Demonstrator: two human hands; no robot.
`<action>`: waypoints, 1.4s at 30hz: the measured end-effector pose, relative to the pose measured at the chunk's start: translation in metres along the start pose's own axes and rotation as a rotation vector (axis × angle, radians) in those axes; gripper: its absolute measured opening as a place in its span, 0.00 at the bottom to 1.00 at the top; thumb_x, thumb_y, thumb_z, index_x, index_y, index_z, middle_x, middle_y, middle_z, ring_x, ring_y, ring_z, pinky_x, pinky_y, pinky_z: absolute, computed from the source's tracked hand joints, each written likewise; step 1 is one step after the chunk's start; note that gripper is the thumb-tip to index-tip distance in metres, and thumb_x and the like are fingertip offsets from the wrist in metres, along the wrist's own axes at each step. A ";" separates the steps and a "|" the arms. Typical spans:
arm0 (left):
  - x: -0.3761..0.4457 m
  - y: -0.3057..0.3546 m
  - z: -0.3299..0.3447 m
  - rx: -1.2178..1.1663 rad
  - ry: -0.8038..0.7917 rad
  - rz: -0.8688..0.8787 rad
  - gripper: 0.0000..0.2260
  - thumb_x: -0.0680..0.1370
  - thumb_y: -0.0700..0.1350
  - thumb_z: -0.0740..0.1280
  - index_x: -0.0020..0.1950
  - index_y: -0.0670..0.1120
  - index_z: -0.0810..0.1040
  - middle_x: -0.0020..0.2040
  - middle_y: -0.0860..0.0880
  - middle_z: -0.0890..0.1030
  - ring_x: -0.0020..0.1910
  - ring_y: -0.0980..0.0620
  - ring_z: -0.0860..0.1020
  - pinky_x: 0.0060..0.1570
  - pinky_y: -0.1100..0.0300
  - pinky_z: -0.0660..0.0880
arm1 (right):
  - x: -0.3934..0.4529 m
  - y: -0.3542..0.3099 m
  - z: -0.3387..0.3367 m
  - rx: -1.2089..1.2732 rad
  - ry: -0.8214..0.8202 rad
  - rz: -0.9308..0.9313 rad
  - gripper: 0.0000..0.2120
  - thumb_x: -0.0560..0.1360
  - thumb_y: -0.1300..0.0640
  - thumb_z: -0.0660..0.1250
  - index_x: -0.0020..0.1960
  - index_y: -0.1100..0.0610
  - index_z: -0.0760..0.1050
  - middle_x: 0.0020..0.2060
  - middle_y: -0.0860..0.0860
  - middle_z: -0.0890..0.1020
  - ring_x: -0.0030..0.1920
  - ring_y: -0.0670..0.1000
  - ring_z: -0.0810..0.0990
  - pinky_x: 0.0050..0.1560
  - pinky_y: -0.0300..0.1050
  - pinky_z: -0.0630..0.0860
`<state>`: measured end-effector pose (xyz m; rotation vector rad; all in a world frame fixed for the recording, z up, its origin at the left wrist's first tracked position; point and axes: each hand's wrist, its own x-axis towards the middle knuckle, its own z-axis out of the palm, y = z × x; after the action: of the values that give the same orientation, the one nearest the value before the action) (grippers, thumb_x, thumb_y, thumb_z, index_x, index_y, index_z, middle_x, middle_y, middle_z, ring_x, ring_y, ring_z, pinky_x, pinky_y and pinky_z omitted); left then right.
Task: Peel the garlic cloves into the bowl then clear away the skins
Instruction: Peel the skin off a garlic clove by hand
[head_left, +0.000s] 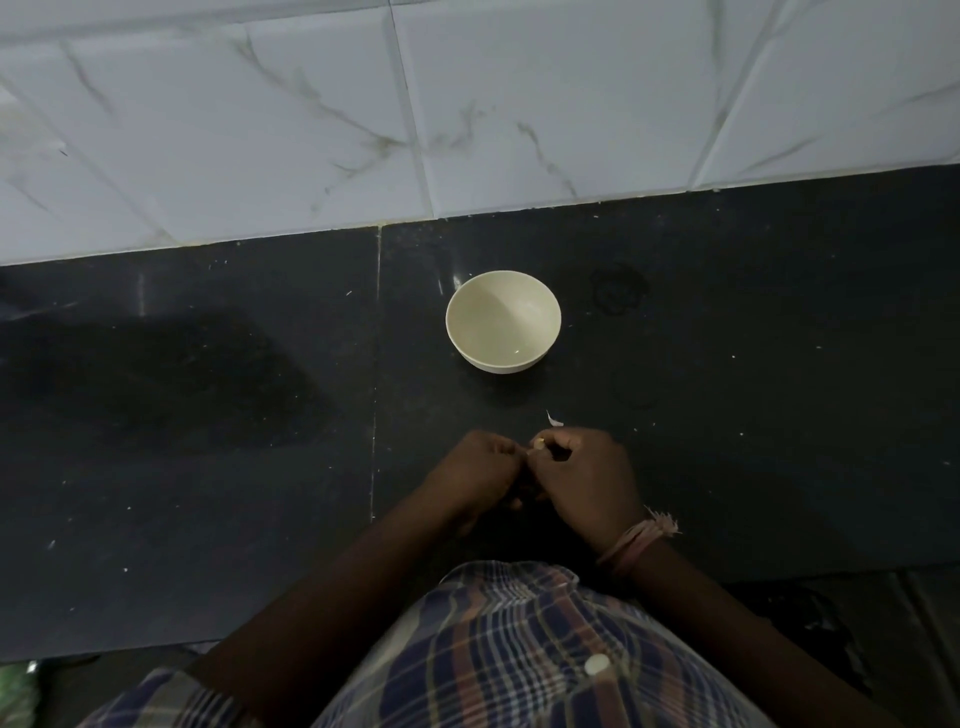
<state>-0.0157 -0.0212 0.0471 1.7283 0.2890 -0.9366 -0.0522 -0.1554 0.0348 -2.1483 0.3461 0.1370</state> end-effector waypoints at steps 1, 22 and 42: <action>0.000 0.002 -0.001 0.018 0.001 -0.005 0.11 0.82 0.39 0.66 0.41 0.43 0.84 0.29 0.49 0.81 0.25 0.56 0.75 0.28 0.63 0.72 | 0.000 -0.001 0.001 -0.013 0.008 -0.008 0.08 0.74 0.57 0.71 0.43 0.62 0.83 0.38 0.55 0.84 0.41 0.54 0.83 0.46 0.53 0.79; 0.023 -0.002 -0.006 -0.064 0.024 -0.085 0.08 0.81 0.42 0.69 0.44 0.41 0.83 0.38 0.42 0.82 0.33 0.51 0.78 0.31 0.62 0.75 | 0.018 0.015 0.001 0.256 -0.152 0.240 0.04 0.78 0.60 0.68 0.49 0.59 0.81 0.36 0.55 0.85 0.33 0.51 0.83 0.38 0.48 0.81; 0.023 -0.008 -0.001 -0.533 -0.013 0.090 0.07 0.80 0.37 0.69 0.55 0.36 0.84 0.48 0.40 0.86 0.42 0.50 0.85 0.42 0.61 0.81 | 0.021 0.019 -0.005 0.247 -0.076 0.101 0.04 0.78 0.56 0.71 0.47 0.55 0.78 0.33 0.55 0.84 0.31 0.54 0.84 0.33 0.47 0.81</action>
<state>-0.0048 -0.0228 0.0253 1.2337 0.4074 -0.7230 -0.0383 -0.1742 0.0179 -1.8778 0.4060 0.2215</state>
